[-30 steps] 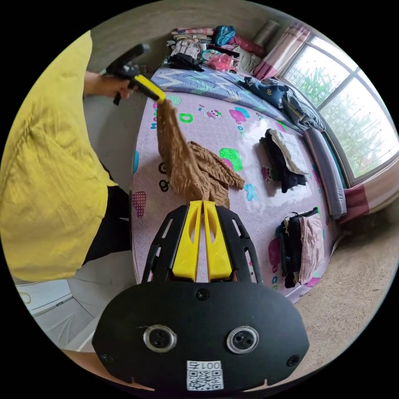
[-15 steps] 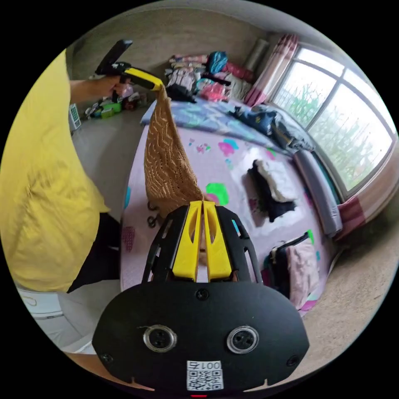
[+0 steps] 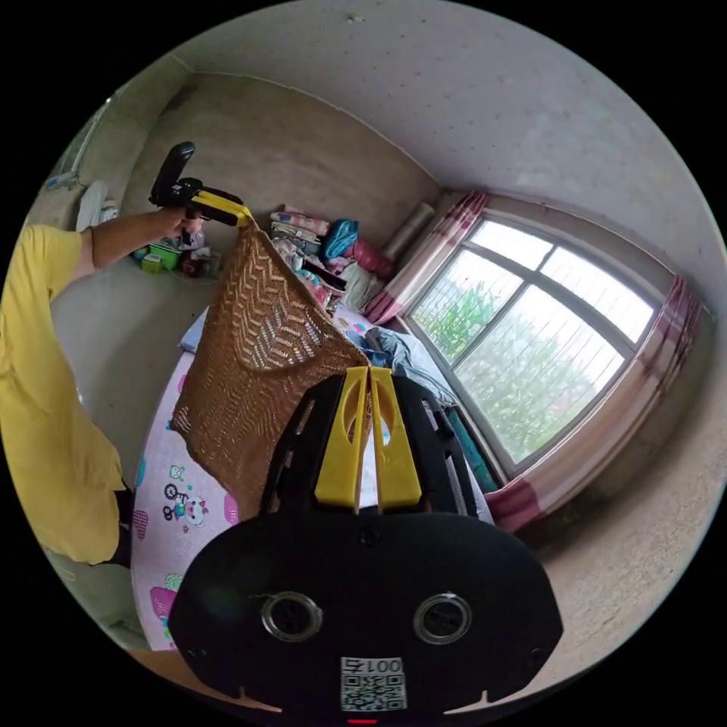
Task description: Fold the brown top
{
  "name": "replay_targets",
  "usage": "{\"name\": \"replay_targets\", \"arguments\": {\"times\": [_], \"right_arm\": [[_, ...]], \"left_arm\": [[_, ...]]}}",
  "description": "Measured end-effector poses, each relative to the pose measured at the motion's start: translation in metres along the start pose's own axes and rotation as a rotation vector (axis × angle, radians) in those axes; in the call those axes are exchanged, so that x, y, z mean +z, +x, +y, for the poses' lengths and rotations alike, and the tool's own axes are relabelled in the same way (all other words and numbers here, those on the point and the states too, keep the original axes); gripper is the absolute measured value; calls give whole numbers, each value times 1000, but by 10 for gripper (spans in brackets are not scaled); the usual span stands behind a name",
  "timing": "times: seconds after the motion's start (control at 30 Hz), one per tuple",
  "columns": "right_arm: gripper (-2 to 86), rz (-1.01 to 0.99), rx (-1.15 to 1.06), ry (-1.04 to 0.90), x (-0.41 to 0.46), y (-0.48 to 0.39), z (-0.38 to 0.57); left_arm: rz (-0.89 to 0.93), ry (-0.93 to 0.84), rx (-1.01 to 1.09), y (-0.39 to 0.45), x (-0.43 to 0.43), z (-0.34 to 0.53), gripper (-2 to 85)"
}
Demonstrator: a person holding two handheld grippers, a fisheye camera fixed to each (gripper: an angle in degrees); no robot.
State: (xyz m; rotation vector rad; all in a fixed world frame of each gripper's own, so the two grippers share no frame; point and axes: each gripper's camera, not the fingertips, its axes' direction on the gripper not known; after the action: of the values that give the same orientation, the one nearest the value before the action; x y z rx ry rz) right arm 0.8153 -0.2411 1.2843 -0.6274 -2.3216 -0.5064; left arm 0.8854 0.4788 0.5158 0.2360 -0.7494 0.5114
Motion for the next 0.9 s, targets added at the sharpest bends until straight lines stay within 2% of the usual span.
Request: {"name": "replay_targets", "arguments": {"times": [0.13, 0.47, 0.9], "right_arm": [[-2, -29, -13, -27, 1, 8, -35], [-2, -45, -7, 6, 4, 36, -108], [-2, -102, -51, 62, 15, 57, -133]], "left_arm": [[-21, -64, 25, 5, -21, -5, -16], [-122, -70, 22, 9, -75, -28, -16], [-180, -124, 27, 37, -113, -52, -16]]}}
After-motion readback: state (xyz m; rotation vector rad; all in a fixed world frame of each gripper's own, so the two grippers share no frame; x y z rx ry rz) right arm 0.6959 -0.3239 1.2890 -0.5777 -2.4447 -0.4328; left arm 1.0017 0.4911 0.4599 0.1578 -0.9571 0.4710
